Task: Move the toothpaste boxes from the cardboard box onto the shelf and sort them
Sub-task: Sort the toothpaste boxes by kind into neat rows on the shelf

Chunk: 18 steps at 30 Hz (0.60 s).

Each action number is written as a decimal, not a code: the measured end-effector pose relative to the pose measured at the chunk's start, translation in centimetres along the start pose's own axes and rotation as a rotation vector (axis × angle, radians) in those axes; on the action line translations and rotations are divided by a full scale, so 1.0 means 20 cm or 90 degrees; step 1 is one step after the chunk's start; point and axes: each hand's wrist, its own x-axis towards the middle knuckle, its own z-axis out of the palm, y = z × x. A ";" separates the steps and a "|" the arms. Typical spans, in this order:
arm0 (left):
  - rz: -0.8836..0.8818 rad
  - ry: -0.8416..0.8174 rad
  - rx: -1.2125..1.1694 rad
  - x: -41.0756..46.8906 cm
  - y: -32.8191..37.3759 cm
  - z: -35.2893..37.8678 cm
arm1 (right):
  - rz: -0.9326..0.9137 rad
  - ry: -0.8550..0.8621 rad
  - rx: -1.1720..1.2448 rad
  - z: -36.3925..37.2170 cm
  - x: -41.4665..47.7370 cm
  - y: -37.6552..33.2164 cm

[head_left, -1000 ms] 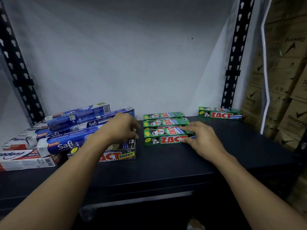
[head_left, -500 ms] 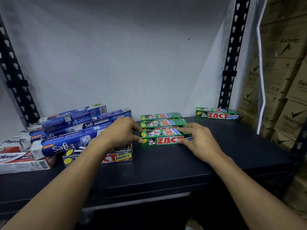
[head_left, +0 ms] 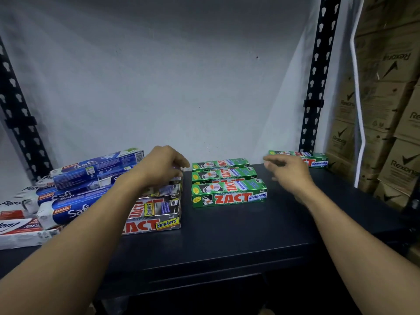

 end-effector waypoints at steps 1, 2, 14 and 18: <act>0.008 -0.014 0.020 0.04 0.00 -0.01 | 0.044 -0.065 0.048 0.00 0.05 0.01; 0.016 -0.033 0.036 0.07 0.02 0.00 | 0.080 -0.127 0.086 0.01 0.08 0.02; 0.031 -0.120 0.052 0.17 0.03 0.11 | 0.116 -0.227 0.180 0.07 0.13 0.08; 0.028 -0.115 0.046 0.18 0.01 0.12 | 0.113 -0.240 0.186 0.07 0.14 0.09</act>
